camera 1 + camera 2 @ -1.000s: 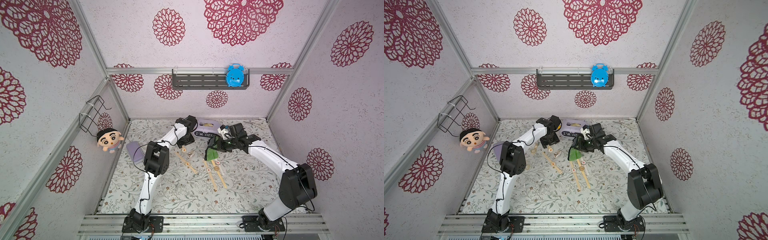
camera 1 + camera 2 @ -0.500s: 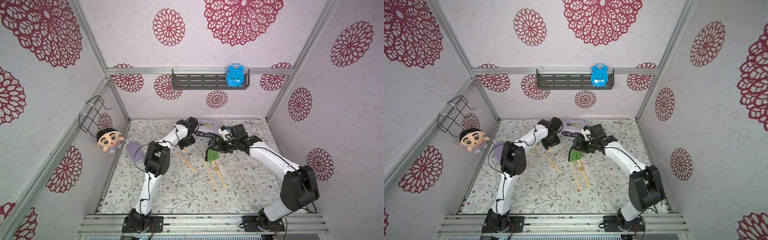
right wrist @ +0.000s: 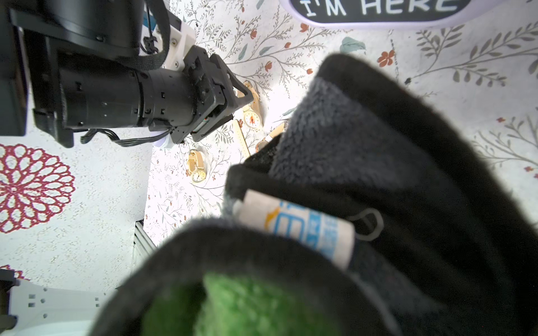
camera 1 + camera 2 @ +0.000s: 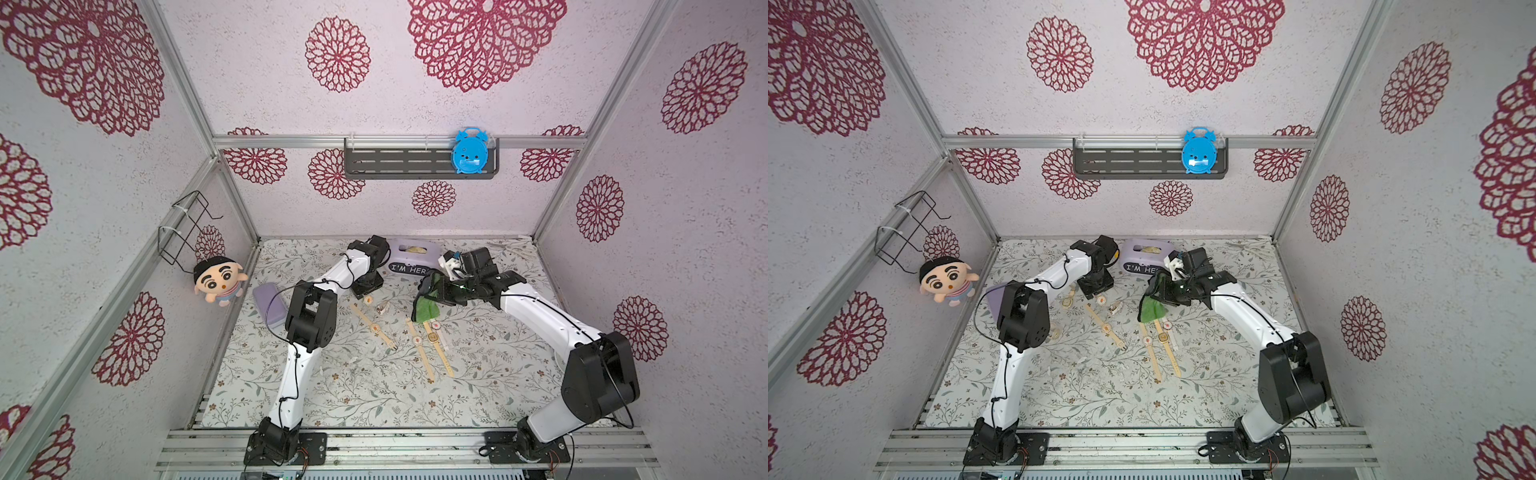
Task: Wipe the watch dial
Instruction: Pick up the watch at the center of the board.
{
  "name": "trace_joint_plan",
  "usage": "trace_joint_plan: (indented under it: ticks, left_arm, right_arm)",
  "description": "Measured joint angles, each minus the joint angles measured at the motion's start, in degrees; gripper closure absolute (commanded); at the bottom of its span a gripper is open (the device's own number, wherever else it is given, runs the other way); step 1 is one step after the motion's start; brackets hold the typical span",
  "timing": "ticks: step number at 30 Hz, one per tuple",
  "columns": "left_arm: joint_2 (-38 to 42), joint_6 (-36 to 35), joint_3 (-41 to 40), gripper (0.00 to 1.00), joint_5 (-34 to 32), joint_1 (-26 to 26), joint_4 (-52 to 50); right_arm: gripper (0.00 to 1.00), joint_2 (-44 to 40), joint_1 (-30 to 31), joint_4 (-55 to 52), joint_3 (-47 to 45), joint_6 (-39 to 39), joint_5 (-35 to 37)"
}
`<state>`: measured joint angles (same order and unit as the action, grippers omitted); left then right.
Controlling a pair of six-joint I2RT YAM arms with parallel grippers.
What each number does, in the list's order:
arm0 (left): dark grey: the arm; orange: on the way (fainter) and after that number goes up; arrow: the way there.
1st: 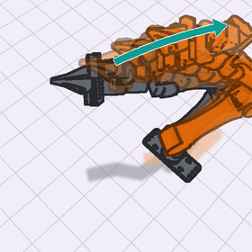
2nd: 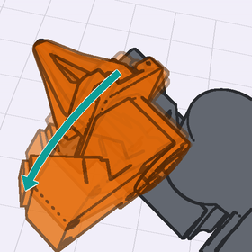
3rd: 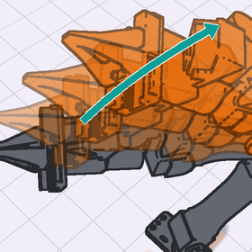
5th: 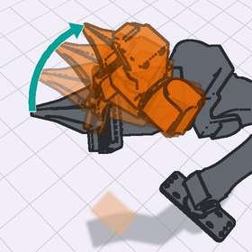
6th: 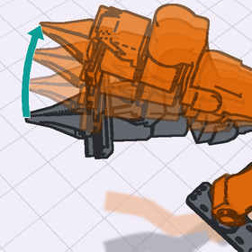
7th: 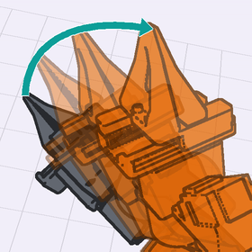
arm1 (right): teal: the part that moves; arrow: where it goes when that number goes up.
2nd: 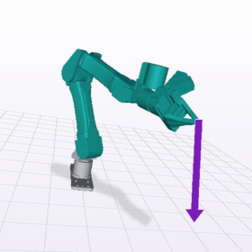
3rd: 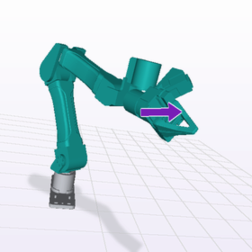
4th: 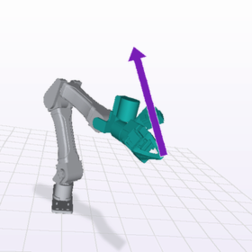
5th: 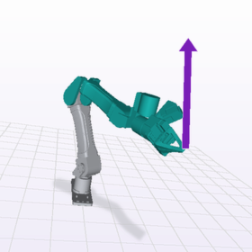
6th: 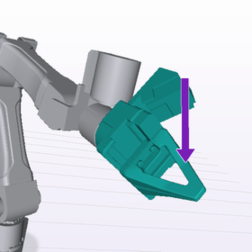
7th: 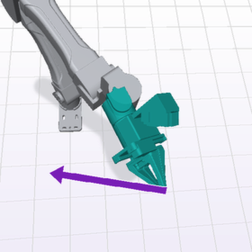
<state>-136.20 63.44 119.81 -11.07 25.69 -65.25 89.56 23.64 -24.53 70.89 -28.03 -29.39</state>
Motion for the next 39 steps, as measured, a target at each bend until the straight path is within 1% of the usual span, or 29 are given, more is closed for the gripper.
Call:
trace_joint_plan:
  ticks: [7, 12, 15, 21, 24, 29, 35, 39]
  left_arm:
    - [-1.6, -0.4, 2.3, 0.53, 0.1, -0.2, -0.2]
    - [-2.7, -0.5, 2.6, 0.58, 0.3, -0.3, -0.7]
    - [-3.0, -0.7, 2.6, 0.64, 0.5, -0.5, -1.2]
    - [-3.1, -1.4, 2.7, 0.80, 0.5, -1.0, -2.2]
    - [-3.1, -1.7, 2.7, 0.83, 0.5, -1.5, -2.4]
    - [-3.1, -2.4, 2.7, 0.86, 0.5, -1.8, -2.9]
    - [-2.9, -2.6, 3.1, 0.86, 0.5, -1.8, -3.1]
    - [-1.1, -2.9, 3.3, 0.86, 0.9, -1.8, -3.2]
  right_arm:
    - [1.00, 0.0, -0.3, 0.0, 0.0, 0.0, 0.0]
    - [1.00, 0.0, -0.5, 0.0, 0.0, 0.0, 0.0]
    - [1.00, 0.0, -0.7, 0.0, 0.0, 0.0, 0.0]
    - [1.00, -0.8, -1.2, -0.1, 0.0, 0.0, -0.3]
    - [1.00, -1.8, -1.5, -0.2, 0.0, 0.0, -0.5]
    - [1.00, -2.7, -1.9, -0.2, -0.3, 0.0, -0.9]
    - [1.00, -2.7, -1.9, -0.2, -0.3, 0.0, -1.0]
    - [1.00, -2.7, -1.9, -0.1, -0.3, 0.0, -1.2]
